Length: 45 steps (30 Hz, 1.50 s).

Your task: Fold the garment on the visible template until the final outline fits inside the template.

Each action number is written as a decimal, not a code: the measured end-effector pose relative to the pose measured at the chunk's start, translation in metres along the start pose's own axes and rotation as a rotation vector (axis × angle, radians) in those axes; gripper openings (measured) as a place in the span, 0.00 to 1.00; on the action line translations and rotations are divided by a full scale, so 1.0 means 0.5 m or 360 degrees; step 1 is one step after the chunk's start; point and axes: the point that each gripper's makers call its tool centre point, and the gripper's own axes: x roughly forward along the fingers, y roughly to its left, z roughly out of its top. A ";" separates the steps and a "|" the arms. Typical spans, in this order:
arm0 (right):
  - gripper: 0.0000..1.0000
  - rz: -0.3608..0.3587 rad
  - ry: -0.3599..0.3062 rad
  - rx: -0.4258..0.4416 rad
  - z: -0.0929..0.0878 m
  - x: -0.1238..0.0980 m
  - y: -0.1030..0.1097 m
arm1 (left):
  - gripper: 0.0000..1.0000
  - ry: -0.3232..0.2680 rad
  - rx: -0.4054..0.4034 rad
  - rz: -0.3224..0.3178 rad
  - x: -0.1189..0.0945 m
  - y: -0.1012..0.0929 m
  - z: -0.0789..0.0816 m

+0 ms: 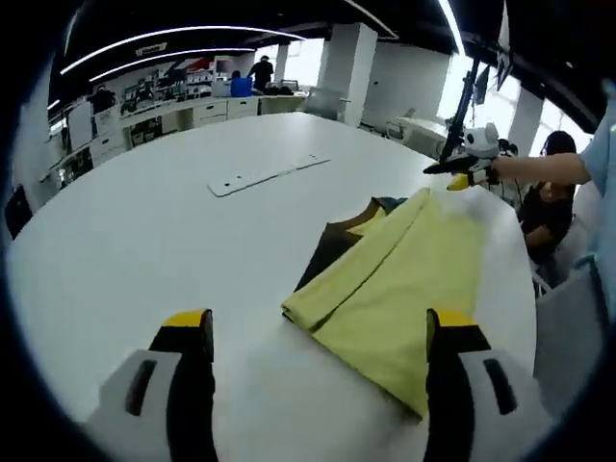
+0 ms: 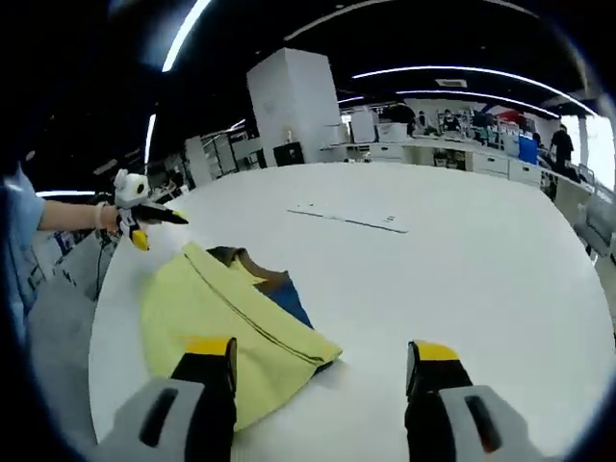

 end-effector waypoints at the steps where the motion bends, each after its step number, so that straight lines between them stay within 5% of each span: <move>1: 0.70 0.0016 0.0003 -0.0028 0.003 0.002 0.005 | 0.86 -0.0010 0.0036 -0.0010 0.001 -0.002 0.003; 7: 0.57 0.0055 0.0071 -0.0230 0.006 0.007 0.015 | 0.75 0.0095 0.0325 0.0021 0.009 0.000 -0.002; 13: 0.43 0.0050 0.0151 -0.0397 -0.001 0.006 0.007 | 0.68 0.0130 0.0413 -0.0003 0.025 0.002 -0.005; 19: 0.28 0.0014 0.0233 -0.0554 -0.013 0.013 -0.005 | 0.46 0.0164 0.0541 0.0007 0.038 0.001 -0.006; 22: 0.26 0.0003 0.0278 -0.0643 -0.020 0.017 -0.010 | 0.43 0.0167 0.0559 -0.0007 0.047 0.000 -0.008; 24: 0.23 0.0004 0.0288 -0.0743 -0.021 0.020 -0.007 | 0.36 0.0192 0.0680 0.0008 0.050 0.005 -0.010; 28: 0.22 0.0018 0.0345 -0.0777 -0.033 0.026 -0.005 | 0.32 0.0202 0.0692 -0.0019 0.055 -0.002 -0.010; 32: 0.20 0.0036 0.0362 -0.0800 -0.036 0.028 0.001 | 0.24 0.0258 0.0850 -0.0021 0.061 -0.001 -0.018; 45: 0.18 0.0109 0.0392 -0.1110 -0.033 0.045 0.025 | 0.18 0.0361 0.1137 0.0014 0.085 -0.001 -0.027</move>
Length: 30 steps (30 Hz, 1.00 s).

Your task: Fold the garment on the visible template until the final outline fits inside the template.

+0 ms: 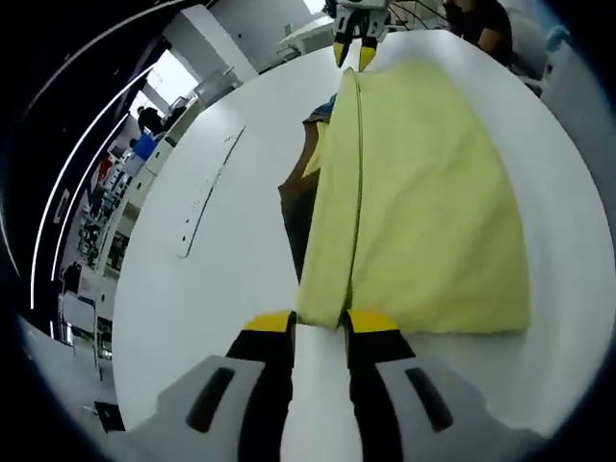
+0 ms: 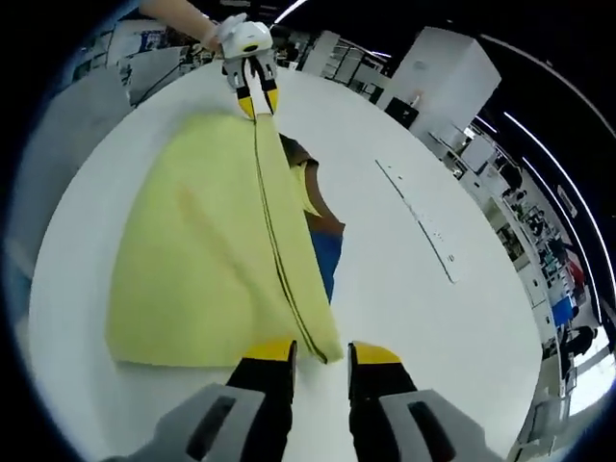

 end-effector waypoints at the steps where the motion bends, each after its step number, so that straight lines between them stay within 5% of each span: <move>1: 0.18 0.0000 0.0009 -0.0022 -0.001 0.002 0.000 | 0.17 0.0002 0.0018 -0.0003 0.002 -0.001 0.000; 13: 0.05 -0.0053 0.0048 -0.0142 -0.007 0.008 -0.016 | 0.11 0.0035 0.0044 -0.0002 0.010 0.008 -0.014; 21: 0.00 -0.0096 0.0010 -0.0052 0.001 0.006 -0.038 | 0.00 0.0005 0.0017 0.0031 0.007 0.024 -0.006; 26: 0.00 -0.0125 -0.0016 0.0109 0.000 0.017 -0.060 | 0.00 -0.0028 -0.0233 0.0077 0.016 0.054 -0.011; 30: 0.00 -0.0124 -0.0023 0.0219 -0.005 0.033 -0.072 | 0.00 -0.0069 -0.0575 0.0083 0.029 0.071 -0.007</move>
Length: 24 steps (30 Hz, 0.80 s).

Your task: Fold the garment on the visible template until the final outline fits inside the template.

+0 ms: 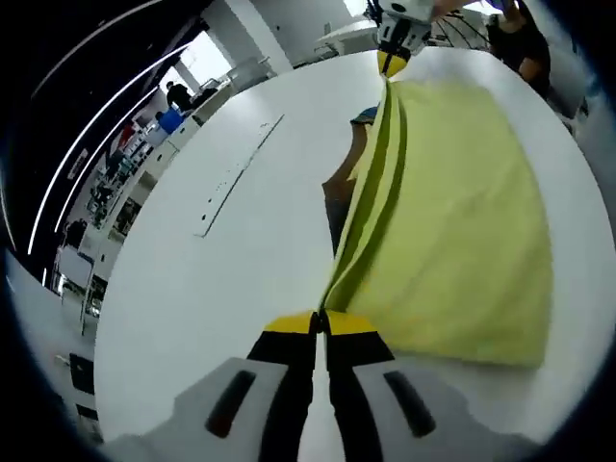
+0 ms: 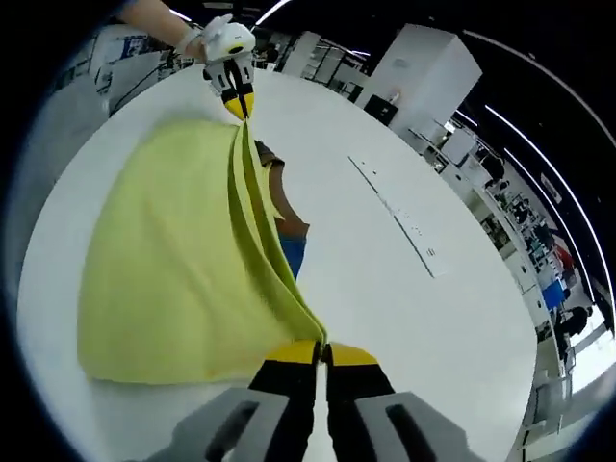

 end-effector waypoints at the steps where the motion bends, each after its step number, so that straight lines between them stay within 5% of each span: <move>1: 0.00 0.0002 0.0003 0.0025 -0.002 0.003 -0.001 | 0.00 -0.0010 -0.0111 0.0004 0.004 0.006 0.002; 10: 0.00 0.0002 0.0020 0.0206 -0.017 0.023 -0.010 | 0.00 -0.0021 -0.0446 0.0014 0.029 0.028 -0.012; 18: 0.01 0.0007 0.0015 0.0251 -0.020 0.025 -0.003 | 0.00 -0.0044 -0.0458 0.0007 0.024 0.023 -0.006; 21: 0.30 0.0064 -0.0053 0.0383 -0.011 0.024 0.010 | 0.01 -0.0103 -0.0524 -0.0034 0.020 0.015 0.003; 24: 0.38 0.0050 -0.0072 0.0405 -0.011 0.015 0.005 | 0.15 -0.0123 -0.0555 -0.0037 0.017 0.011 0.006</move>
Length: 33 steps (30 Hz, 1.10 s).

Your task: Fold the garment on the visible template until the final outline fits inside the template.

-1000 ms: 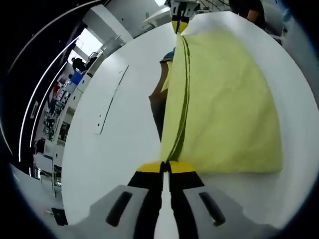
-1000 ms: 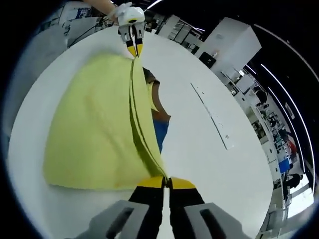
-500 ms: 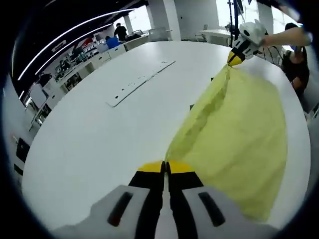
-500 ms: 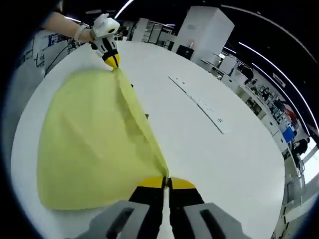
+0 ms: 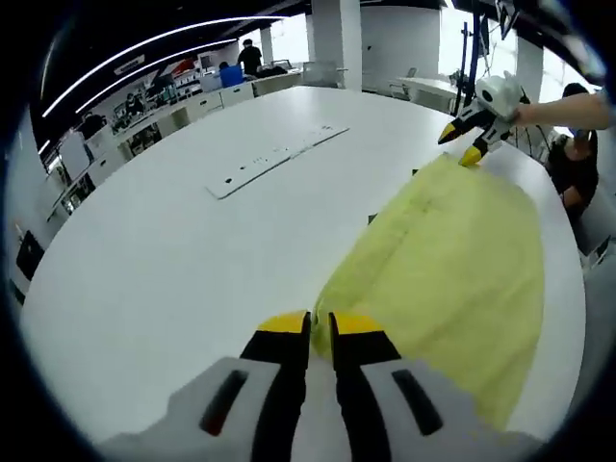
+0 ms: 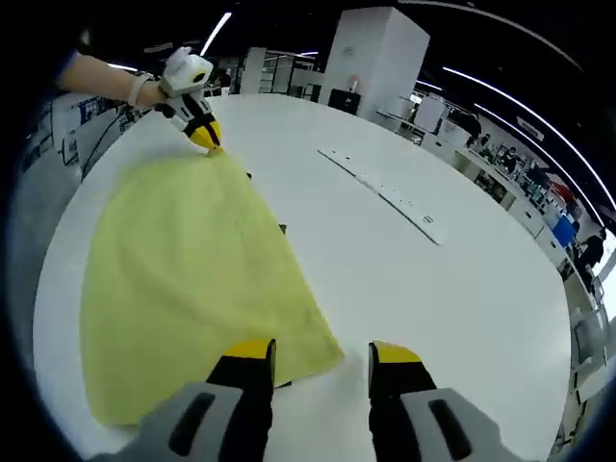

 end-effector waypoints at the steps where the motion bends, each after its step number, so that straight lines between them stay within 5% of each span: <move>1: 0.40 -0.0010 -0.0021 0.0002 0.002 -0.003 -0.001 | 0.22 -0.0008 -0.0020 -0.0043 -0.003 -0.010 0.000; 4: 0.49 0.0011 -0.0047 0.0080 0.001 -0.006 0.004 | 0.41 -0.0013 -0.0034 -0.0086 -0.007 -0.023 0.001; 14: 0.83 0.0091 -0.0169 0.0204 0.013 -0.020 0.030 | 0.74 -0.0112 -0.0064 -0.0187 -0.028 -0.048 0.023; 17: 1.00 0.0115 -0.0249 0.0251 0.029 -0.022 0.035 | 0.96 -0.0113 -0.0079 -0.0176 -0.029 -0.048 0.023; 33: 0.98 0.0094 -0.0315 0.0343 0.050 -0.074 0.051 | 0.92 -0.0165 -0.0065 -0.0177 -0.084 -0.077 0.036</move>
